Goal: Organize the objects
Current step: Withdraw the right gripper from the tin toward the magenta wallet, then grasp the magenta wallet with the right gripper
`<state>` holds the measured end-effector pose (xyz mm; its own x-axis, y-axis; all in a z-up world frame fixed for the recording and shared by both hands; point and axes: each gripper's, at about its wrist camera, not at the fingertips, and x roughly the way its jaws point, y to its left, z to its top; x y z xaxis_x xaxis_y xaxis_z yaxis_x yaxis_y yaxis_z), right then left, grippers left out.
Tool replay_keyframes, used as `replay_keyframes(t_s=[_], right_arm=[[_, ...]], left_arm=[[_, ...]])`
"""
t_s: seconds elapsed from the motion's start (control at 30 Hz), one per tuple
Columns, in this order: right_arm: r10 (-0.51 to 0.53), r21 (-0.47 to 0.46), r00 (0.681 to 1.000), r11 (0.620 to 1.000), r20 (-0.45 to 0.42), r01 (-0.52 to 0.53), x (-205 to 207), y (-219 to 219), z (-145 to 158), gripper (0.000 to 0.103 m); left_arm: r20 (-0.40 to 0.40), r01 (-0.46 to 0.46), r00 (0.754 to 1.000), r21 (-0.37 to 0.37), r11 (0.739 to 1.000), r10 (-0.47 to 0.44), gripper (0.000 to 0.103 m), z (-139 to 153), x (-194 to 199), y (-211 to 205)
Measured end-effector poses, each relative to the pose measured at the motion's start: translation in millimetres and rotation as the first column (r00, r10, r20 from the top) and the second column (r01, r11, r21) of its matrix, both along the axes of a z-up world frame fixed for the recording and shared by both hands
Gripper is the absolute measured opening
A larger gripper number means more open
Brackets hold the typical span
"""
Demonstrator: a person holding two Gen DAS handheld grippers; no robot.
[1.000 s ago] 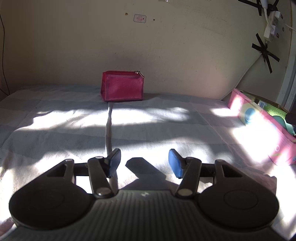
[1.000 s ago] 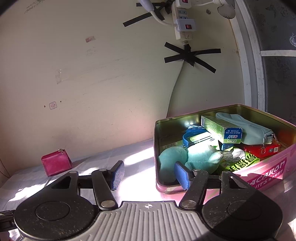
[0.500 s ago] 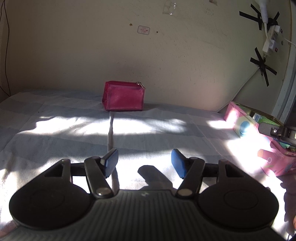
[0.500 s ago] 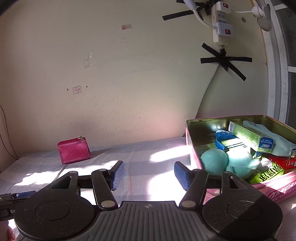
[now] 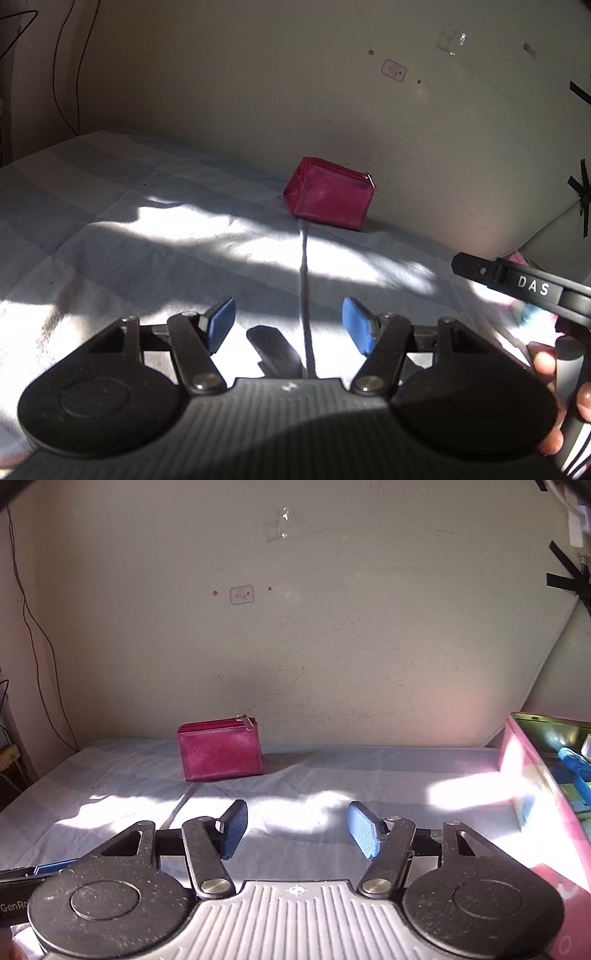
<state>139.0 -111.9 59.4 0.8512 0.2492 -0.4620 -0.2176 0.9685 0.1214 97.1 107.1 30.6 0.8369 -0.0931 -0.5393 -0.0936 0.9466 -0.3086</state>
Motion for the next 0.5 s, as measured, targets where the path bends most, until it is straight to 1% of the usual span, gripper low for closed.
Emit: replay_keyframes(t_s=[0.1, 0.17, 0.23, 0.3, 0.43, 0.5], right_arm=[[0.088, -0.005, 0.996, 0.996, -0.033, -0.088, 42.1, 23.0, 4.1, 0.055], [0.119, -0.012, 0.991, 0.993, -0.060, -0.120, 70.8, 39.5, 8.3, 0.056], [0.130, 0.000, 0.989, 0.991, -0.073, -0.130, 94.6, 52.9, 14.4, 0.056], [0.136, 0.001, 0.988, 0.991, -0.067, -0.137, 113.5, 65.5, 20.3, 0.056], [0.156, -0.013, 0.984, 0.987, -0.081, -0.157, 149.7, 92.8, 25.9, 0.055], [0.156, -0.039, 0.981, 0.986, -0.117, -0.162, 163.7, 104.4, 23.1, 0.050]], left_arm=[[-0.042, -0.057, 0.998, -0.073, 0.996, 0.054, 0.066, -4.8, 5.3, 16.7], [-0.049, -0.070, 0.997, -0.101, 0.992, 0.066, 0.066, -6.0, 6.6, 21.0], [-0.047, -0.075, 0.996, -0.088, 0.993, 0.072, 0.066, -4.5, 6.5, 19.1], [-0.047, -0.070, 0.997, -0.084, 0.994, 0.066, 0.066, -3.6, 6.3, 17.3], [-0.048, -0.072, 0.997, -0.084, 0.994, 0.068, 0.066, -2.5, 6.1, 17.5], [-0.048, -0.078, 0.996, -0.087, 0.993, 0.074, 0.066, -2.2, 6.2, 18.6]])
